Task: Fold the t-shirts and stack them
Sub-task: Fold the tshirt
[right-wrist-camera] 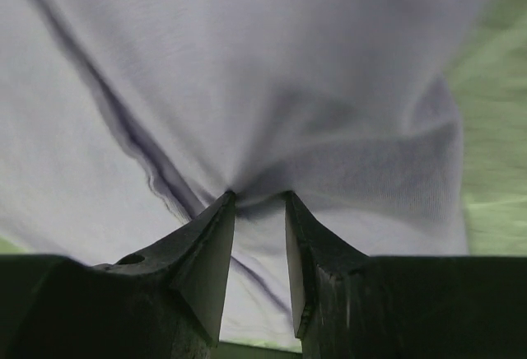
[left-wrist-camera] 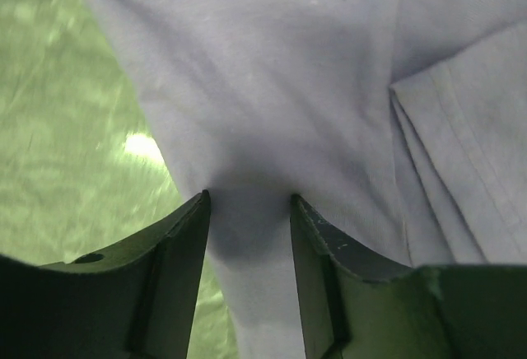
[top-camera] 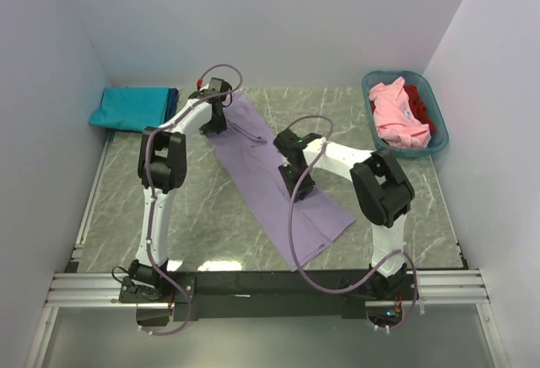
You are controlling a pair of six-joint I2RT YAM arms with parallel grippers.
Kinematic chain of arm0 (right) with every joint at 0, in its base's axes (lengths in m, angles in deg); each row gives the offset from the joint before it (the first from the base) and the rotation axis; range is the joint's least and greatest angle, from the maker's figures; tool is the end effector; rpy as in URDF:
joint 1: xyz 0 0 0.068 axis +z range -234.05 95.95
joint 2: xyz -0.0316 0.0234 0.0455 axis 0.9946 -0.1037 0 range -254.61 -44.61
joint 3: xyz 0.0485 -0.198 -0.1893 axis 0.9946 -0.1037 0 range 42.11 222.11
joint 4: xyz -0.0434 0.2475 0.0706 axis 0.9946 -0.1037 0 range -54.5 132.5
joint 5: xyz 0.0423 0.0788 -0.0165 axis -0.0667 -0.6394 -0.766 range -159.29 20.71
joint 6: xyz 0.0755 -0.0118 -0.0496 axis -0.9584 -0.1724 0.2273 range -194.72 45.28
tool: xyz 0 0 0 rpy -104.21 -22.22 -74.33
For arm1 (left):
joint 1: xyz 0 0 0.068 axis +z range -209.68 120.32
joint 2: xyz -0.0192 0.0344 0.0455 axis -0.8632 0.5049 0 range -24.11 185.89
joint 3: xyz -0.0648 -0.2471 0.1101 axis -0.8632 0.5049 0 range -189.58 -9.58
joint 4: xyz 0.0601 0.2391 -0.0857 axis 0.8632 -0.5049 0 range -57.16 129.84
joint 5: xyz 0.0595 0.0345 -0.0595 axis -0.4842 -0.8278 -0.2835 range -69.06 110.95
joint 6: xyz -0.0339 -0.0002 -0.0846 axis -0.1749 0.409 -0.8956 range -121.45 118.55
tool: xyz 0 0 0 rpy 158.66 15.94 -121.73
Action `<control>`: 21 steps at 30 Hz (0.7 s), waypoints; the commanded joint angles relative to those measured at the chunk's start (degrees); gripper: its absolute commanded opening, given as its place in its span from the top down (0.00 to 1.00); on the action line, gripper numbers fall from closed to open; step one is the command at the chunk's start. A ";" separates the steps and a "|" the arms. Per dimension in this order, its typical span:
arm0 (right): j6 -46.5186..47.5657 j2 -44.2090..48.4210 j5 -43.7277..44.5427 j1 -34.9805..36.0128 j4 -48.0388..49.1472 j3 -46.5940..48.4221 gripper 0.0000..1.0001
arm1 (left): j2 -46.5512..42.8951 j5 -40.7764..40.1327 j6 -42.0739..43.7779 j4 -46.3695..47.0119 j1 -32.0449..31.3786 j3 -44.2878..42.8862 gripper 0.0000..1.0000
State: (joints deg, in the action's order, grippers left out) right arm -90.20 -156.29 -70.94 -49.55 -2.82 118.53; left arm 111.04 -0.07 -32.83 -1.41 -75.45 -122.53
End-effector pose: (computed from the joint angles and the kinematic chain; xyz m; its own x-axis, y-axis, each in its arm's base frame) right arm 0.3113 0.2169 0.1184 -0.9357 -0.3192 -0.1501 -0.3323 0.9405 0.0710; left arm 0.5153 -0.1152 0.1324 -0.7868 -0.2829 -0.5485 -0.3633 0.9307 0.0412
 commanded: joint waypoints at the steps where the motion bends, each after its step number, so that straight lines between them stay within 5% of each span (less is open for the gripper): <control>1: 0.81 -4.25 -5.11 5.30 -5.30 1.18 0.62 | 5.64 1.76 4.56 0.73 0.30 -3.68 0.49; 16: -1.65 -8.73 -6.35 10.67 -6.45 10.50 0.61 | 10.57 5.19 7.12 9.52 -3.48 -12.91 0.37; 21: -2.62 -5.75 -4.15 10.06 -5.92 9.54 0.59 | 8.03 7.56 4.05 13.12 -3.04 -11.95 0.21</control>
State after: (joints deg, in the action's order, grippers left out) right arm -91.88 -163.02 -77.91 -39.21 -9.60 128.26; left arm 119.46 4.13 -26.34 8.27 -78.72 -134.11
